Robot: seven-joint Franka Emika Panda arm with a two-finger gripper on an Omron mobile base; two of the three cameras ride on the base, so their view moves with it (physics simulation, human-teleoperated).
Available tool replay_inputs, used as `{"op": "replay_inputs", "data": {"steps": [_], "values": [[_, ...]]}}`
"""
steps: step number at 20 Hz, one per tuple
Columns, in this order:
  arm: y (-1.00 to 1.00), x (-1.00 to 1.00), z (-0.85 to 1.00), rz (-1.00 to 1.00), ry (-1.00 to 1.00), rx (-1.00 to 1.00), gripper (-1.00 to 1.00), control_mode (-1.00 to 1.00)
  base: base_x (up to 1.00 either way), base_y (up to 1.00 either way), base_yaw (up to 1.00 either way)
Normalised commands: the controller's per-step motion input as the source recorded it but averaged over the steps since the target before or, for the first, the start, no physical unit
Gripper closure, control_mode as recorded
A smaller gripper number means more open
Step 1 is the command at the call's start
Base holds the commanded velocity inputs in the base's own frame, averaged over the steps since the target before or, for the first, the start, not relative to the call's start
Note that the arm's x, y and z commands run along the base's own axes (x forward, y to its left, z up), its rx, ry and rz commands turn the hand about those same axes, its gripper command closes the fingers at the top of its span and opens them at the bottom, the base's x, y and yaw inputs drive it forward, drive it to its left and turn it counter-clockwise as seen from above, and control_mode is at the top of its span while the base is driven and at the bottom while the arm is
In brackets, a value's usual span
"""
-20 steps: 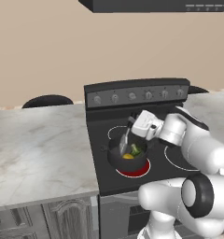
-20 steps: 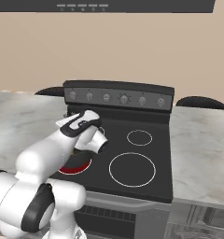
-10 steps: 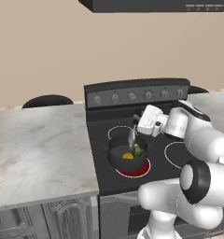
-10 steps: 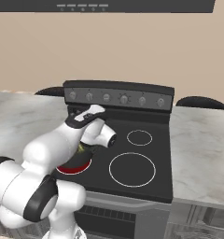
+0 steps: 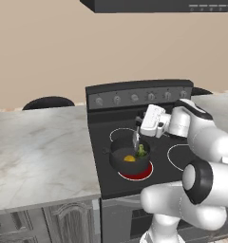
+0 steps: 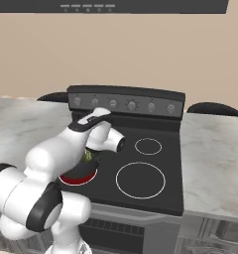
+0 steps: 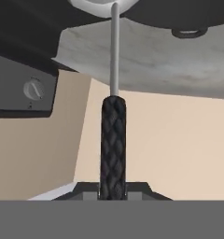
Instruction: Put the broccoli and lemon in the pot. Retrieve the spatula and lightly stir the vegetables in the pot.
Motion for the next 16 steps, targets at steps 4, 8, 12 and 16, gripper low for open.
{"op": "replay_inputs", "data": {"steps": [4, 8, 12, 16], "values": [[0.17, -0.30, 0.00, 0.00, 0.00, -0.06, 1.00, -1.00, 0.00, 0.00, 0.00], [0.15, -0.37, 0.00, 0.00, 0.05, -0.05, 1.00, -1.00, 0.00, 0.00, 0.00], [0.16, -0.33, 0.00, 0.00, 0.11, -0.01, 1.00, -1.00, 0.00, 0.00, 0.00], [0.21, -0.11, 0.00, 0.00, 0.21, 0.00, 1.00, -1.00, 0.00, 0.00, 0.00]]}}
